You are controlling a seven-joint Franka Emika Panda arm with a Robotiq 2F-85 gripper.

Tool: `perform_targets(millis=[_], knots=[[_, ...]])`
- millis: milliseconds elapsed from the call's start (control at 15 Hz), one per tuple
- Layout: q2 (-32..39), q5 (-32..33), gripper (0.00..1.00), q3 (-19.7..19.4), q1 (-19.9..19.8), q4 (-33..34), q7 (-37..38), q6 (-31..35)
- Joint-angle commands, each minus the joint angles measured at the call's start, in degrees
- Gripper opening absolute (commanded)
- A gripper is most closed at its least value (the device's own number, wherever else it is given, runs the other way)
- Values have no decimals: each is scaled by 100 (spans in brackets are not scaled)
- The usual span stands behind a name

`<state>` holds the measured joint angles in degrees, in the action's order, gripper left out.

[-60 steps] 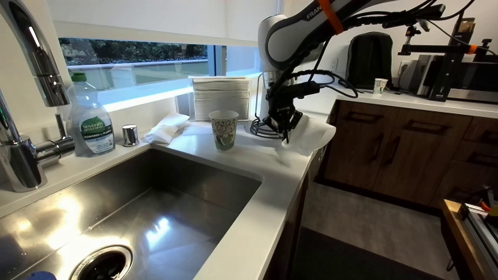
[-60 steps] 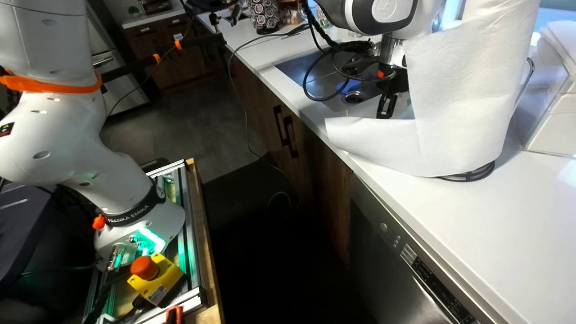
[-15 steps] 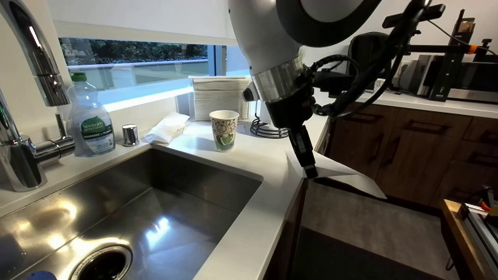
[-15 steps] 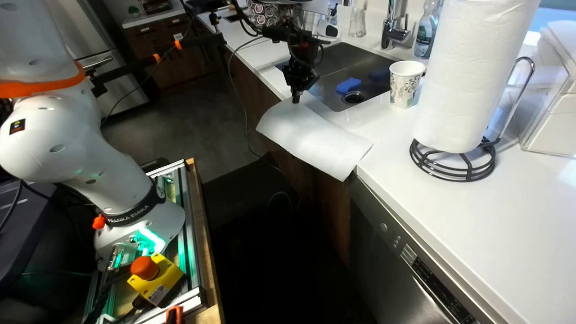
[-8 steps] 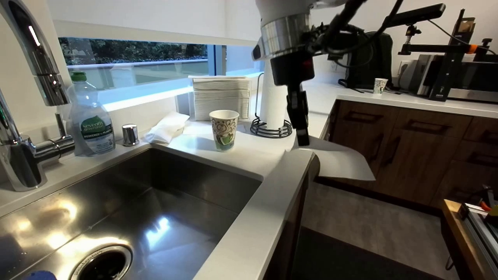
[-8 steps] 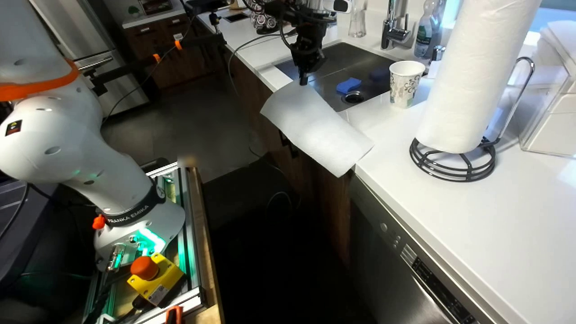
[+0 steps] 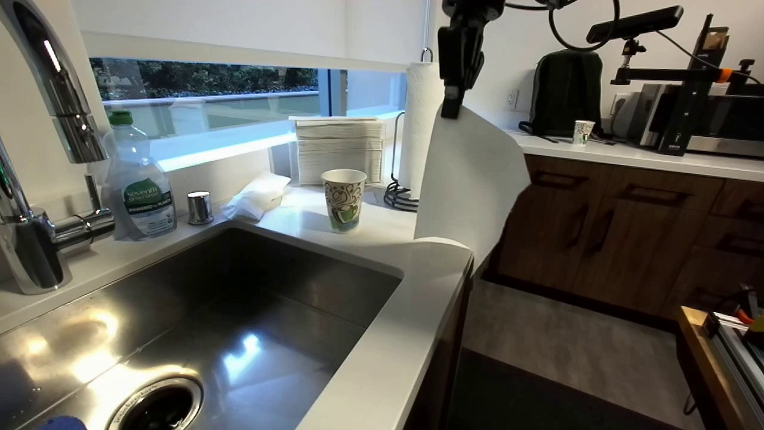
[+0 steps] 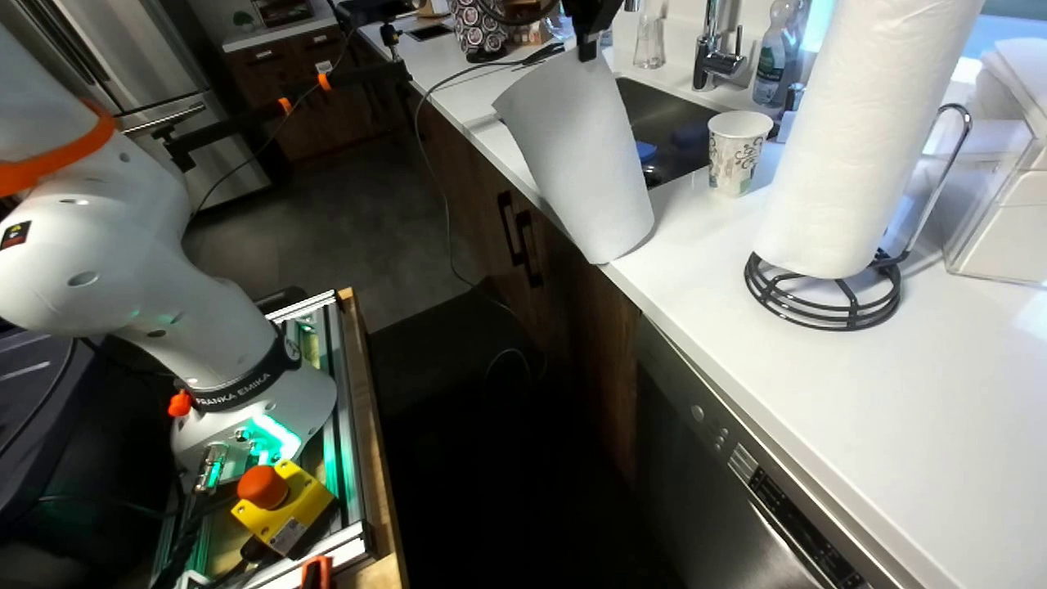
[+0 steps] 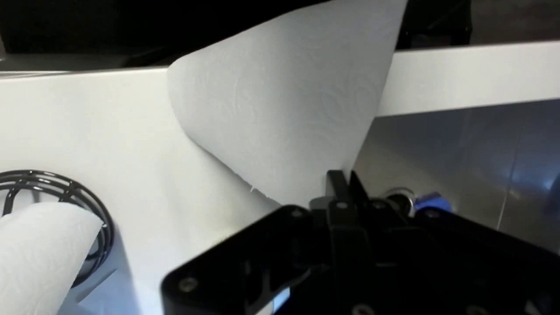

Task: Pull out one paper towel from the roll

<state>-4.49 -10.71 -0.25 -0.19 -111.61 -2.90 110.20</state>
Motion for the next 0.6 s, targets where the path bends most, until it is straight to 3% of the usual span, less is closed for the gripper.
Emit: perform_targets(millis=[0,267,533], knots=[[-374,-261,0,-57,-18,-229,213,411],[-626,97,0,114,76,-422,378,540],[-517,-143,0,169,125,-337,579,779]])
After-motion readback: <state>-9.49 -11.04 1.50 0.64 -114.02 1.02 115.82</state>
